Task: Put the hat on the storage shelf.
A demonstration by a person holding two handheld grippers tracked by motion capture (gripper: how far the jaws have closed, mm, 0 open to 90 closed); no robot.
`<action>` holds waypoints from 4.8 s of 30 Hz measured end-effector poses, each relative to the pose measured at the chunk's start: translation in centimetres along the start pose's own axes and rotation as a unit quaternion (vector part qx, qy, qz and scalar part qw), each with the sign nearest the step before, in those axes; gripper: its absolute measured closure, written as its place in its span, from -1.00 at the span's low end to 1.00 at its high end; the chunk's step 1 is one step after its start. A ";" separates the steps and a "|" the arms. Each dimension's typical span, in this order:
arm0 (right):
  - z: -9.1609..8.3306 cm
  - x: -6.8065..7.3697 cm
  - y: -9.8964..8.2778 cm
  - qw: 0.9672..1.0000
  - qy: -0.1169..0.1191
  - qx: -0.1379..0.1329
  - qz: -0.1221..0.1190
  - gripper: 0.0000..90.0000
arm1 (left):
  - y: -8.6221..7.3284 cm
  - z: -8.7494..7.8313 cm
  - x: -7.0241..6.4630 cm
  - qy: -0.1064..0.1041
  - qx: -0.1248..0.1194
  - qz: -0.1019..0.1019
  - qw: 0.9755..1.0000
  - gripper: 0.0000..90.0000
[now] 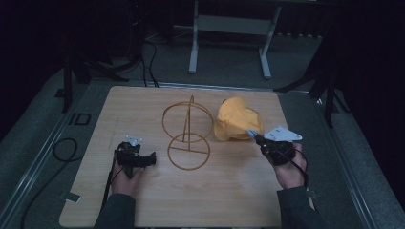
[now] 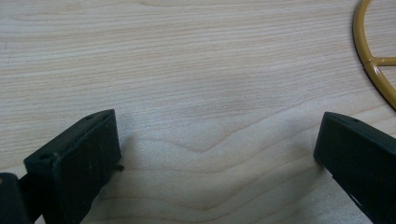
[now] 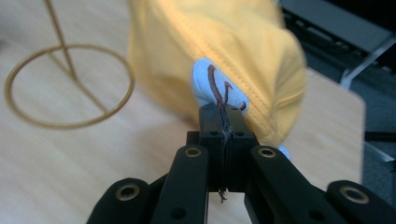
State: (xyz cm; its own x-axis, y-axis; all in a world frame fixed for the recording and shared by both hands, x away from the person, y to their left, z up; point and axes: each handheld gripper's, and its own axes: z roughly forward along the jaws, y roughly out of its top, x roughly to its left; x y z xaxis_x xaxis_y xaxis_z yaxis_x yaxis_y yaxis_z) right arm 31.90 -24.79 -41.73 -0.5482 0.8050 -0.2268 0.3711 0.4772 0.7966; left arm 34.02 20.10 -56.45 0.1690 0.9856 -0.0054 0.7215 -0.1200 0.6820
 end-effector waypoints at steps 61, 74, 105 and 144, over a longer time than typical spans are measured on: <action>2.0 3.1 2.3 0.993 0.104 0.040 -0.032 0.94 | 0.0 0.0 0.0 0.000 0.000 0.000 1.000 -0.99; 1.2 -2.2 1.7 0.996 0.006 0.076 -0.042 0.94 | 0.0 0.0 0.0 0.000 0.000 0.000 1.000 -0.99; 1.3 -6.7 0.9 0.972 -0.173 0.119 -0.105 0.95 | 0.0 0.0 0.0 0.000 -0.001 -0.001 1.000 -0.99; 0.3 -2.0 1.2 0.990 0.115 0.066 -0.057 0.30 | 0.0 0.0 0.0 0.000 0.000 0.000 1.000 -0.99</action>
State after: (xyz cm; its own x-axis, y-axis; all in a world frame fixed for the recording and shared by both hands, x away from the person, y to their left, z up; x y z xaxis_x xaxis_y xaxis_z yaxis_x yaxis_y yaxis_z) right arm 33.61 -25.70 -40.50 -0.7423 0.6493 -0.1653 0.3831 0.6137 0.6904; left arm 34.02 20.10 -56.45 0.1694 0.9855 -0.0056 0.7209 -0.1200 0.6826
